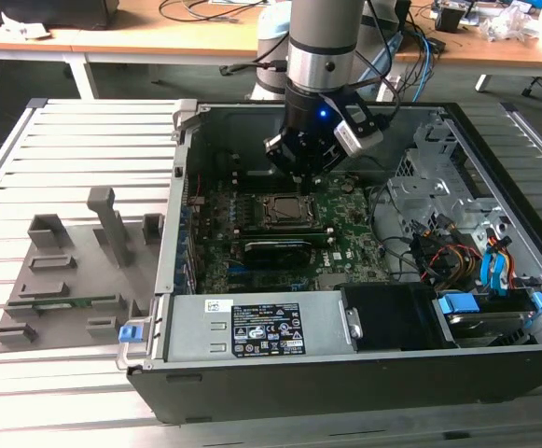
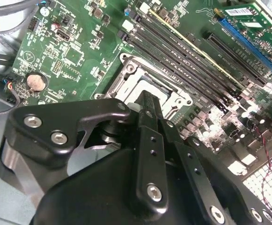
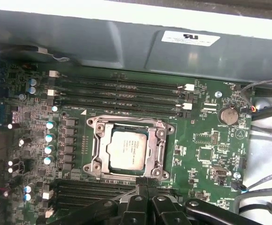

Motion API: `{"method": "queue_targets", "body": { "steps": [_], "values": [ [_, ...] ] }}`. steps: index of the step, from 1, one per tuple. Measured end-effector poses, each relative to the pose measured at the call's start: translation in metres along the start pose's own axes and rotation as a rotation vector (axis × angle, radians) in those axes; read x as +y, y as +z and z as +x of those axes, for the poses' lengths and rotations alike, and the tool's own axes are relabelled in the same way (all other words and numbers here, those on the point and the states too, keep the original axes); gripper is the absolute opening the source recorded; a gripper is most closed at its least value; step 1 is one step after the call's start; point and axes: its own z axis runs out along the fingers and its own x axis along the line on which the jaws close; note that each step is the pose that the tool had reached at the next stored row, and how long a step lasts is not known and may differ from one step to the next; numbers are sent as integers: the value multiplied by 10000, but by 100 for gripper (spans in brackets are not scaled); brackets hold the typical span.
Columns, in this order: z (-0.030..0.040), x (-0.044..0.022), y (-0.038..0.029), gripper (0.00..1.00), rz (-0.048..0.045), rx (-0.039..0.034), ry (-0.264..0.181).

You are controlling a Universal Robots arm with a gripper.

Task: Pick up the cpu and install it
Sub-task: 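Install the first cpu locking lever, then install the second cpu locking lever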

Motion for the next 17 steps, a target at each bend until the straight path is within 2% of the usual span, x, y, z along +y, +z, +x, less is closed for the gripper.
{"method": "queue_targets", "body": {
  "steps": [10, 12, 14, 17],
  "values": [
    [1, -12, -6, 11, 1, 1, -2],
    [8, -97, 0, 11, 0, 0, 0],
    [13, -155, 3, 11, -1, 0, 0],
    [25, -295, 11, 11, -1, 0, -1]
  ]
}}
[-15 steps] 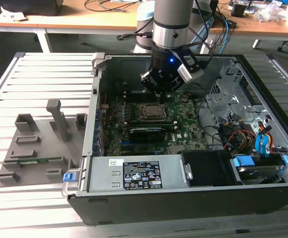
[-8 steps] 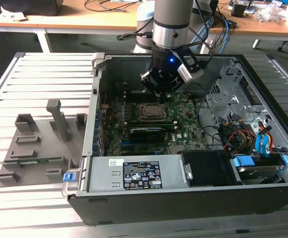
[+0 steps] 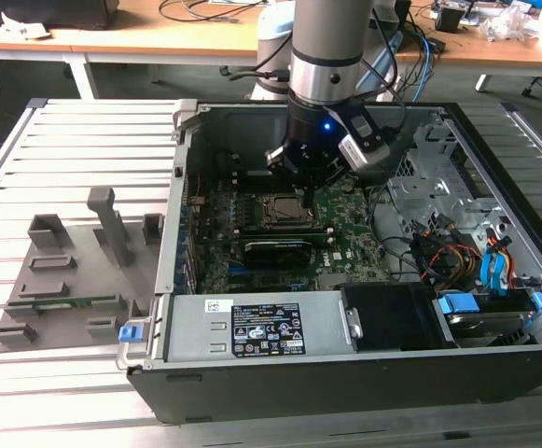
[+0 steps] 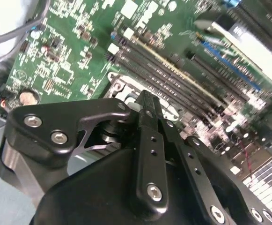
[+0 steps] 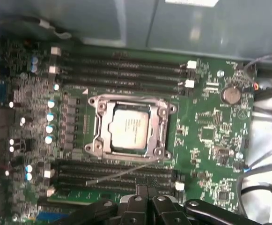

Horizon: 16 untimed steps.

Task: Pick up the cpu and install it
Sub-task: 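Install the second cpu locking lever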

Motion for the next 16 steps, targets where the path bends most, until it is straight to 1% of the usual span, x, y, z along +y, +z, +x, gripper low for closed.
{"method": "queue_targets", "body": {
  "steps": [1, 3, 4, 5, 6, 7, 8, 9, 11, 12, 13, 14, 15, 16],
  "values": [
    [3, -25, 3, 11, -14, -1, 1],
    [17, -148, 16, 11, -163, -13, 4],
    [26, -189, 23, 11, -324, -27, 6],
    [38, -209, 27, 11, -635, -55, 14],
    [54, -214, 29, 11, -855, -73, 20],
    [75, -216, 34, 11, -941, -80, 21],
    [96, -215, 43, 11, -979, -84, 20],
    [135, -211, 64, 11, -991, -85, 22],
    [253, -197, 133, 11, -1018, -87, 23],
    [314, -188, 166, 11, -1074, -91, 24],
    [328, -182, 172, 11, -1140, -97, 25],
    [335, -179, 175, 11, -1179, -101, 26],
    [355, -174, 194, 11, -1221, -106, 26],
    [374, -172, 216, 11, -1225, -105, 27]
  ]
}}
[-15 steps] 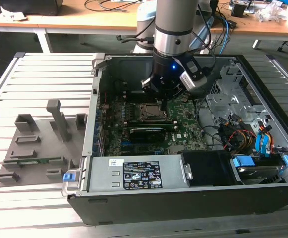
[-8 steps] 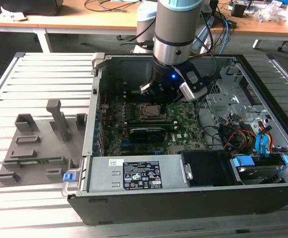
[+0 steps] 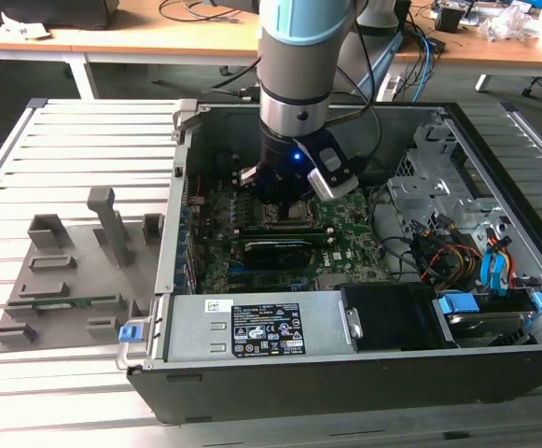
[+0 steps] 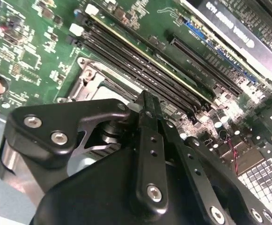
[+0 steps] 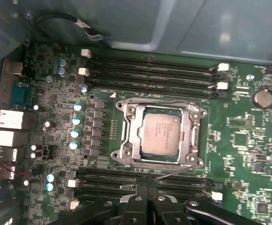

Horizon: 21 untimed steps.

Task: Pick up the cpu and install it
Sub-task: 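Install the second cpu locking lever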

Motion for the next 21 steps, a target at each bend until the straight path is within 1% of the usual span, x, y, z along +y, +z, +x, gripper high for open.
{"method": "queue_targets", "body": {
  "steps": [4, 5, 9, 10, 11, 12, 16, 19, 21],
  "values": [
    [69, 0, 83, 11, -2, -1, 0],
    [99, -1, 118, 11, 0, 0, 0],
    [116, -5, 197, 11, -2, 0, 0],
    [124, -6, 227, 11, -9, -2, 1],
    [143, -6, 244, 11, -30, -4, 0],
    [170, -5, 258, 11, -57, -4, 2],
    [191, 3, 289, 11, -105, -9, -1],
    [224, 18, 311, 11, -183, -13, -20],
    [238, 27, 331, 11, -207, -3, -169]
  ]
}}
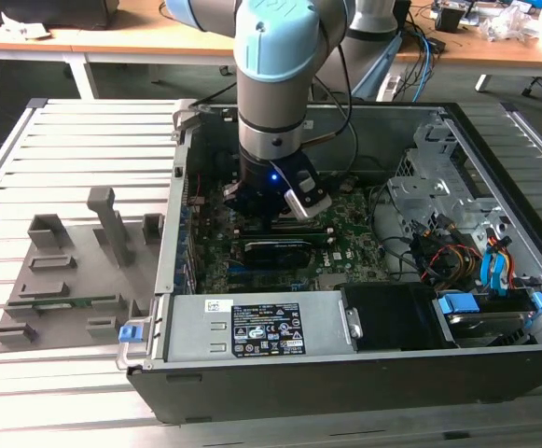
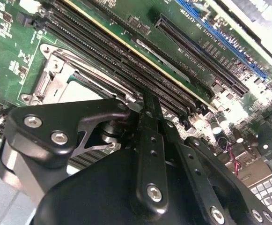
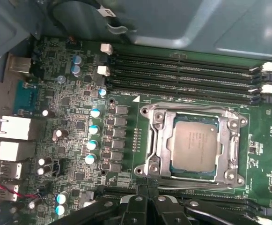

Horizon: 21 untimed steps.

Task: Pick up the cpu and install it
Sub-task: 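Install the second cpu locking lever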

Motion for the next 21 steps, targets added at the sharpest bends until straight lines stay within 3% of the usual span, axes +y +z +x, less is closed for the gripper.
{"method": "queue_targets", "body": {
  "steps": [5, 10, 14, 21],
  "values": [
    [79, 44, 43, 11, -180, -15, -185],
    [87, 30, -36, 11, -174, -45, -195],
    [76, 14, -37, 11, -174, -11, -191],
    [73, 44, 11, 11, -182, 43, -210]
  ]
}}
